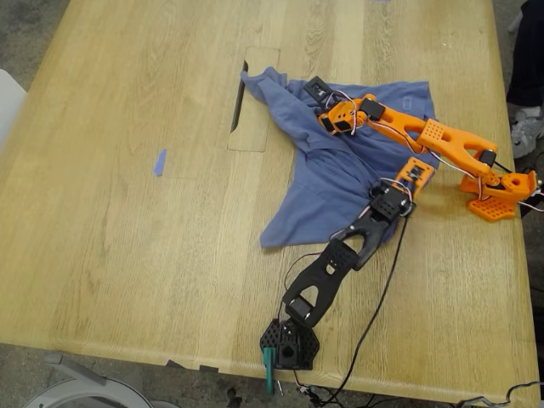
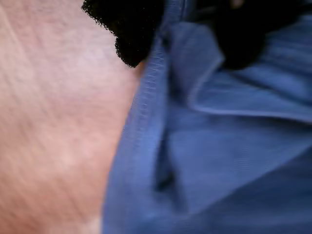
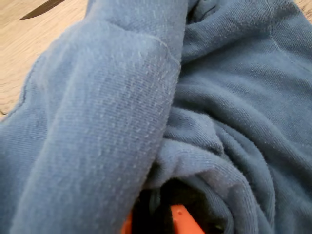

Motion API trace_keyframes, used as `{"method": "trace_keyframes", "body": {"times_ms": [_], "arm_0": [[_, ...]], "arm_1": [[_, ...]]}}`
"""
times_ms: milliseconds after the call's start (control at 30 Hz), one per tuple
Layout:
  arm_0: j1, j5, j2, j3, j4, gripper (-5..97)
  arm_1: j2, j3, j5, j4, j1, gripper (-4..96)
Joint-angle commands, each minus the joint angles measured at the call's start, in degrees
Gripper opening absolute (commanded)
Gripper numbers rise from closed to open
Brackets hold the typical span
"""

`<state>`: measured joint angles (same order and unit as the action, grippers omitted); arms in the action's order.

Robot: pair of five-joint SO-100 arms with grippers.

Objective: Fold a T-shirt

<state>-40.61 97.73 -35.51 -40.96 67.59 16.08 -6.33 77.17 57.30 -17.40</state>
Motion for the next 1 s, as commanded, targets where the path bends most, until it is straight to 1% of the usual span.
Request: {"method": "trace_keyframes", "body": {"times_ms": [0,300,633,767,967], "arm_0": [[0.2,3.8,-0.7,0.0,4.0,0],[2.2,5.5,-6.9,-0.2,5.6,0],[4.0,5.5,-16.1,1.2,10.7,0],[5.5,5.3,-22.1,1.5,12.6,0],[8.6,4.1,-35.2,1.0,13.4,0]], "arm_1": [[6.6,-1.1,0.2,1.8,1.7,0.2],[14.2,-1.1,0.4,7.8,1.4,0.2],[22.7,-1.1,0.4,11.1,1.1,0.1],[26.1,-1.1,0.6,13.5,1.3,0.1],[32.3,-1.0,1.1,15.6,1.1,0.1]]}}
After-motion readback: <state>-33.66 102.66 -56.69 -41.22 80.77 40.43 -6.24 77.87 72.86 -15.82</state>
